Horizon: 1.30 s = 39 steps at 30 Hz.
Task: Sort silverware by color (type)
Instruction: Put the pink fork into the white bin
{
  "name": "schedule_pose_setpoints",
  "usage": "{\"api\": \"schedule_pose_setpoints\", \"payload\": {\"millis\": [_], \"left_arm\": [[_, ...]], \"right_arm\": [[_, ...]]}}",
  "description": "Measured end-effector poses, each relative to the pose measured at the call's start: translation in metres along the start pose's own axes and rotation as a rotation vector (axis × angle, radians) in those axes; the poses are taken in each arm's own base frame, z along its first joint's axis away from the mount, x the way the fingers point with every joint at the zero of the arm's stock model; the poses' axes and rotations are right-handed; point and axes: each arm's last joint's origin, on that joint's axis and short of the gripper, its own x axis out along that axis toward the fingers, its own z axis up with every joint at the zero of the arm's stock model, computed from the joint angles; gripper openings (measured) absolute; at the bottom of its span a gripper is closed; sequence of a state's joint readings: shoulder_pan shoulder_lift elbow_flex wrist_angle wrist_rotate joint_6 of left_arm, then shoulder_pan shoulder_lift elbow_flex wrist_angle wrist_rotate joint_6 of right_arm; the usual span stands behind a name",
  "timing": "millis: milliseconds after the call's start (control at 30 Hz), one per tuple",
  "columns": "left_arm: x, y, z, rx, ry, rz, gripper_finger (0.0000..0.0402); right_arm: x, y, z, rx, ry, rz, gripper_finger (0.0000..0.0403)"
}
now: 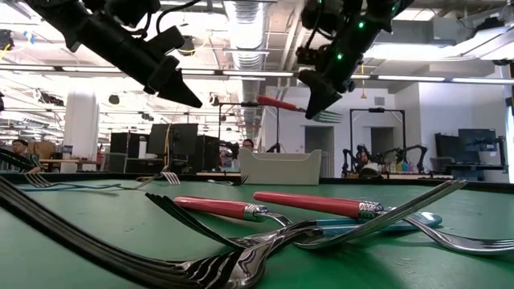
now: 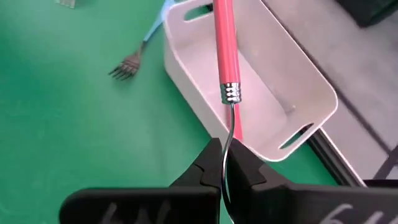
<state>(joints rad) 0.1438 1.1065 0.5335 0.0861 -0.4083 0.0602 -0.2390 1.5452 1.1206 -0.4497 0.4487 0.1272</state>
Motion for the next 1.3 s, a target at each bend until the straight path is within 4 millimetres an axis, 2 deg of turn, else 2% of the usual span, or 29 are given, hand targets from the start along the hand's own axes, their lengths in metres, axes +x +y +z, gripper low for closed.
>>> {"api": "schedule_pose_setpoints", "payload": {"millis": [133, 300, 467, 600, 700, 900, 1100, 1200, 1300], "left_arm": [[-0.004, 0.006, 0.001, -0.005, -0.002, 0.014, 0.0089], [-0.009, 0.013, 0.005, 0.004, -0.028, 0.038, 0.0089], [-0.019, 0.020, 0.010, -0.002, -0.077, 0.038, 0.0089], [-0.028, 0.018, 0.020, 0.028, -0.178, -0.049, 0.0089], [-0.029, 0.014, 0.026, 0.065, -0.251, -0.104, 0.0089], [-0.020, 0.008, 0.024, 0.103, -0.240, -0.117, 0.0090], [-0.014, 0.006, 0.019, 0.120, -0.189, -0.087, 0.0096], [-0.013, 0.010, 0.017, 0.117, -0.146, 0.040, 0.0098], [-0.014, 0.014, 0.016, 0.108, -0.111, 0.179, 0.0098]], "right_arm": [[0.008, -0.017, 0.003, -0.003, -0.004, -0.013, 0.0022], [0.010, -0.022, 0.008, 0.005, -0.037, 0.039, 0.0021], [0.018, -0.004, 0.008, -0.038, -0.049, 0.262, 0.0021], [0.038, 0.016, 0.006, 0.067, -0.029, 0.467, 0.0022], [0.053, 0.032, 0.008, 0.110, -0.063, 0.555, 0.0025], [0.068, 0.045, -0.005, 0.092, 0.015, 0.575, 0.0023], [0.063, 0.056, -0.006, 0.067, 0.004, 0.569, 0.0026], [0.060, 0.061, -0.005, 0.071, -0.024, 0.489, 0.0025], [0.059, 0.063, -0.007, 0.062, -0.047, 0.308, 0.0025]]}}
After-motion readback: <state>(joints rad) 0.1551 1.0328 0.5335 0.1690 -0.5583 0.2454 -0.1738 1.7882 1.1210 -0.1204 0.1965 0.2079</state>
